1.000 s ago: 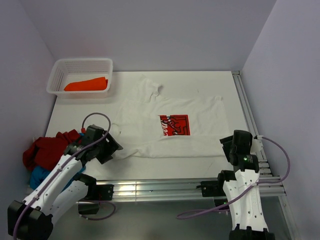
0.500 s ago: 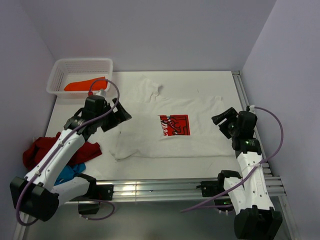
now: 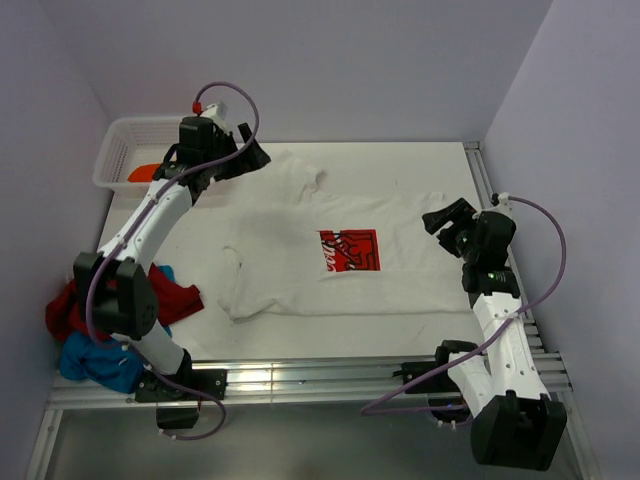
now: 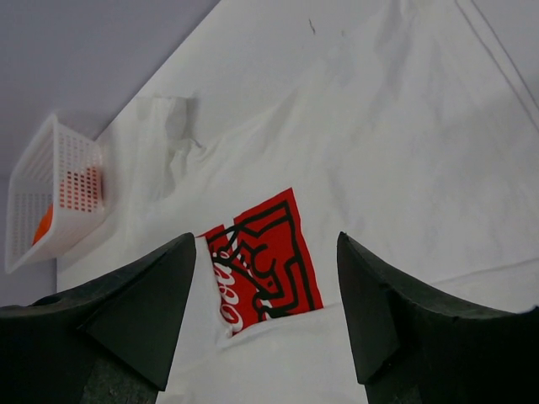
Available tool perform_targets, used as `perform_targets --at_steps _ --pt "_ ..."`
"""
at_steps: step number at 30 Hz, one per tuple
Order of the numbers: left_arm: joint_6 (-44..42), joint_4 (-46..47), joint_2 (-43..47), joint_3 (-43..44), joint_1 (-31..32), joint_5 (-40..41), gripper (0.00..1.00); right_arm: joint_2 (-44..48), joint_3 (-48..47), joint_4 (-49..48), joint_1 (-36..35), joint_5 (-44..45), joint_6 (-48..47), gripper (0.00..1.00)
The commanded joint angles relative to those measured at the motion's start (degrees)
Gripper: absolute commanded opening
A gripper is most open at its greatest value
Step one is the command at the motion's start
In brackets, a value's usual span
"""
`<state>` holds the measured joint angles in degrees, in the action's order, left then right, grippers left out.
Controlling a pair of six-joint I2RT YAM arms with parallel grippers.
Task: Roll the t-shirts
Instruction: Fold the tshirt
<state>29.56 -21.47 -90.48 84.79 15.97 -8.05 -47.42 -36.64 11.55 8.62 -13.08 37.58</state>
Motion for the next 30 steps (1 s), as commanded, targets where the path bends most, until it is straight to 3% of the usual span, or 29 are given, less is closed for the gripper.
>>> perform_targets --at_steps 1,4,11,20,26,30 --pt "-0.9 11.6 -6.0 -1.0 -5.4 -12.0 1.0 0.4 2.4 -9.0 0.2 -0.4 -0.8 0.75" --pt "0.6 17.5 -10.9 -1.1 -6.1 -12.5 0.99 0.2 3.3 -11.0 0.2 0.2 -0.1 0.73" --pt "-0.7 16.7 -27.0 14.4 -6.2 -14.4 0.95 0.1 9.0 -18.1 0.2 -1.9 3.3 0.69" --pt "-4.8 16.0 -44.9 33.1 -6.3 -11.6 0.9 2.1 8.9 -15.7 -0.4 -2.9 1.8 0.67" --pt "-5.8 20.9 -51.8 36.1 -6.2 -11.5 0.88 1.1 8.3 -16.0 -0.4 -4.0 2.3 0.67" --pt "-0.7 27.1 -54.6 36.4 -6.2 -13.0 0.82 -1.0 7.6 -16.5 -0.4 -5.5 2.9 0.67"
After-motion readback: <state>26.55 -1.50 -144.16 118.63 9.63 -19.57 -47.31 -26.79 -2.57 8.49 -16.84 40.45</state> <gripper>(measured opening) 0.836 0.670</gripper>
